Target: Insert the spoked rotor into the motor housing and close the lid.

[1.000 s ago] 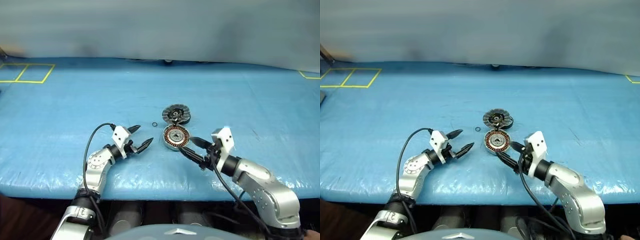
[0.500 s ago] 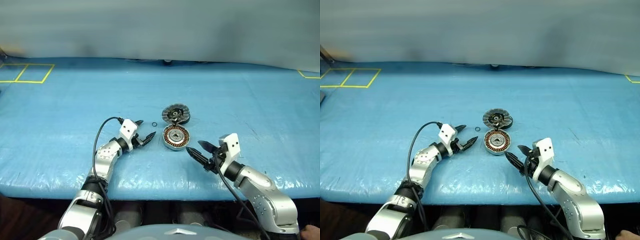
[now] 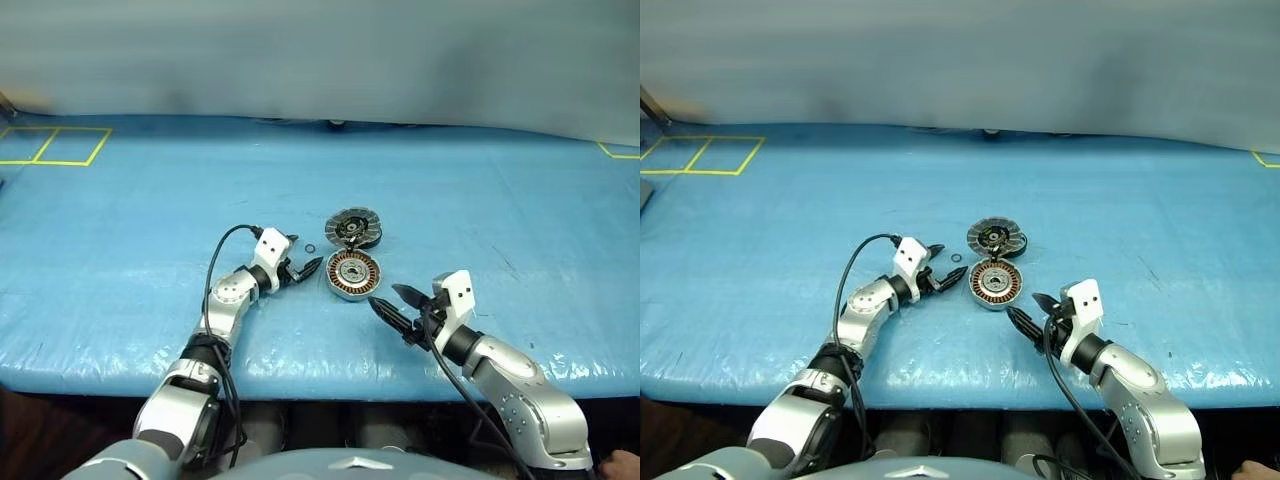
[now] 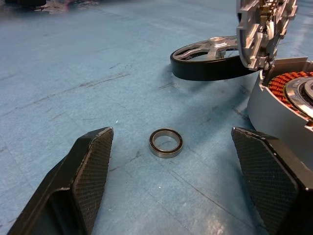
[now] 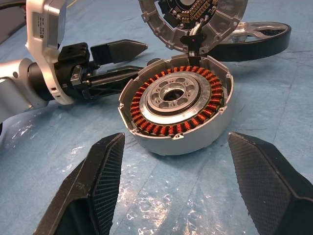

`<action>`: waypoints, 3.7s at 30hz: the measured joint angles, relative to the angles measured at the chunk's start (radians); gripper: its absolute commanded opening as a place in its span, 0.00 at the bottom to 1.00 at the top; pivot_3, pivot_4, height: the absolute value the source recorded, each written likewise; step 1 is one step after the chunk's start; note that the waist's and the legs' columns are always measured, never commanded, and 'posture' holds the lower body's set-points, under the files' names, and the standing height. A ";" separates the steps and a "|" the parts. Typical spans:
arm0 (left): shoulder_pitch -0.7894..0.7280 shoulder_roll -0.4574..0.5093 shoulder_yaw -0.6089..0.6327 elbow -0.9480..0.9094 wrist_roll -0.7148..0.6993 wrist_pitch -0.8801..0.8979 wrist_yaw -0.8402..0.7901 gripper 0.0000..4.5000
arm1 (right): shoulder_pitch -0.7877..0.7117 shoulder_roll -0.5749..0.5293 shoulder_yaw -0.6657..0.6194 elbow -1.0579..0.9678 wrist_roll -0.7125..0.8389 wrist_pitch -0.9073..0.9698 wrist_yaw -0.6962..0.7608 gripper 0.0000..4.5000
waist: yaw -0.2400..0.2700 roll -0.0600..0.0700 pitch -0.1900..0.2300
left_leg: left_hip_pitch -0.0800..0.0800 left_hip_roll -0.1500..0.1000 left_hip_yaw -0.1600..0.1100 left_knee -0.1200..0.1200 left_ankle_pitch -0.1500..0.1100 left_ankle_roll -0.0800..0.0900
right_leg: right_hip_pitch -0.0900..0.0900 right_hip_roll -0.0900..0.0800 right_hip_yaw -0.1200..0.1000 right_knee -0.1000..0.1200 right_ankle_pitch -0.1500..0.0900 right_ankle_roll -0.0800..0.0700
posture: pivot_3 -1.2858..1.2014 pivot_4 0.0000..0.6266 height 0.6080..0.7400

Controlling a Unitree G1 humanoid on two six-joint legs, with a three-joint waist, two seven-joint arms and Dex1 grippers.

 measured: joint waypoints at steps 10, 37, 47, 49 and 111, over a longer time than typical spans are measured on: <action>-0.037 -0.003 -0.001 0.010 0.017 0.091 0.032 0.64 | 0.000 0.003 0.001 0.000 0.000 -0.013 -0.012 0.78 | -0.001 0.001 0.000 | 0.002 0.000 0.000 0.000 0.001 0.000 | 0.002 0.000 0.000 0.000 0.000 0.001 | 0.52 0.24 1.00; 0.006 0.001 0.002 -0.063 0.038 0.114 0.099 0.14 | -0.011 0.007 0.015 0.022 -0.004 -0.027 -0.032 0.78 | -0.012 0.002 -0.001 | 0.002 0.000 0.000 -0.001 0.001 0.000 | 0.001 0.000 0.001 0.000 0.000 0.000 | 0.52 0.24 1.00; 0.165 0.016 0.061 -0.286 -0.195 0.095 -0.161 0.14 | 0.011 -0.040 0.040 0.030 -0.045 -0.120 0.014 0.78 | -0.008 0.001 0.001 | -0.003 0.000 0.000 -0.001 0.001 0.000 | -0.003 -0.001 0.000 0.000 0.000 -0.001 | 0.52 0.24 1.00; 0.166 0.051 0.060 -0.345 -0.231 0.104 -0.232 0.14 | 0.021 -0.056 0.046 0.032 -0.053 -0.146 0.036 0.78 | -0.005 0.002 0.001 | -0.001 0.000 0.000 -0.001 0.001 0.000 | -0.002 -0.001 0.000 0.000 -0.003 -0.006 | 0.52 0.24 1.00; -0.128 -0.037 -0.162 -0.005 0.029 0.003 -0.390 0.14 | 0.082 -0.048 0.167 0.104 -0.194 -0.310 0.055 0.78 | -0.001 0.001 0.002 | -0.001 0.000 0.000 0.000 0.001 0.001 | -0.001 0.000 0.000 0.000 0.000 0.000 | 0.52 0.24 1.00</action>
